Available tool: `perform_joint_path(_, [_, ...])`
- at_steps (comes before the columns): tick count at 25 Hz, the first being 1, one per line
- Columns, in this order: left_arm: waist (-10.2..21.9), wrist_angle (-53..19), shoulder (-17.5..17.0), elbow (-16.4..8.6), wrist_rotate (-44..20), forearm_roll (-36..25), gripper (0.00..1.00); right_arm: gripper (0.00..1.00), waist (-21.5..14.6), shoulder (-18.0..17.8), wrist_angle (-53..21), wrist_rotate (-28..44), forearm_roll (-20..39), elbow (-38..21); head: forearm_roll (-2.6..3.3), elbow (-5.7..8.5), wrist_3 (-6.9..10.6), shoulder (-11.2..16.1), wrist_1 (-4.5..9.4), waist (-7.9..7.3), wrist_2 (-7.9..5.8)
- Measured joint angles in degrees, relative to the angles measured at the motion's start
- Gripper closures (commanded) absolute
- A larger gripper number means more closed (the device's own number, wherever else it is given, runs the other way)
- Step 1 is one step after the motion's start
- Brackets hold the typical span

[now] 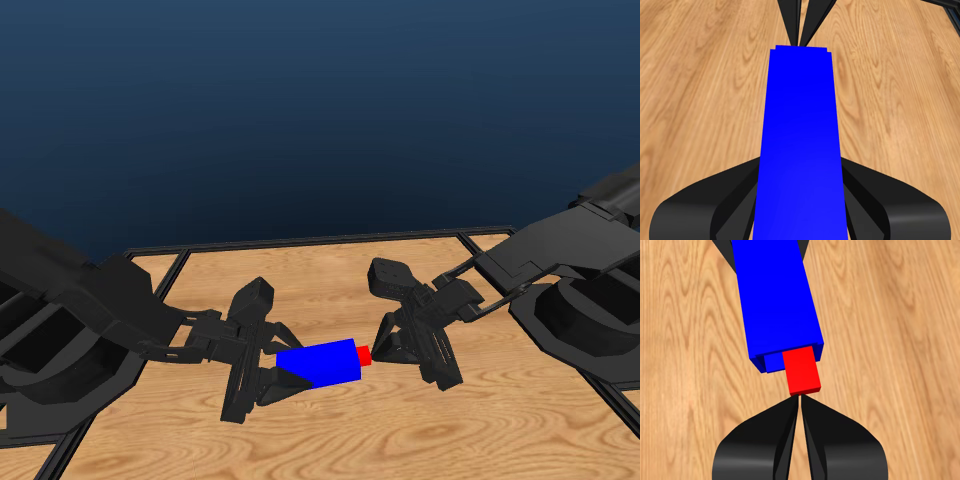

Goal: Insert peg into socket

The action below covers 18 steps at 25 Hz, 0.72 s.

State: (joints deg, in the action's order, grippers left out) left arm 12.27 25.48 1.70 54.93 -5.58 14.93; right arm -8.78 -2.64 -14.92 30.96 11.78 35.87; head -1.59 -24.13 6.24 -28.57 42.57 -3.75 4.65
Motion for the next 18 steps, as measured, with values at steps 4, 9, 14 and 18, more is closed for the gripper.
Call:
perform_joint_path(4, [0.1, 0.1, 0.1, 0.0, -0.2, 0.2, 1.00, 1.00, 0.1, -2.0, -0.8, 0.2, 1.0, -2.7, -0.03, 0.00, 0.00, 0.0, -0.05, -0.01, 0.08])
perform_joint_path(9, [0.2, 0.3, 0.1, 0.1, -0.3, 0.3, 1.00, 1.00, 0.2, -3.3, -0.8, 0.3, 1.2, -3.8, -0.07, 0.00, 0.02, 0.0, -0.10, -0.11, 0.17])
perform_joint_path(14, [0.3, 0.5, 0.1, 0.2, -0.4, 0.3, 1.00, 1.00, 0.2, -3.4, -0.8, 1.2, 0.9, -3.1, -0.07, -0.02, 0.08, 0.0, -0.13, -0.09, 0.23])
perform_joint_path(18, [0.3, 0.4, 0.1, 0.3, -0.4, 0.3, 1.00, 1.00, 0.3, -2.7, -0.7, 2.8, 0.8, -0.7, -0.06, -0.05, 0.03, 0.0, -0.27, 0.01, 0.34])
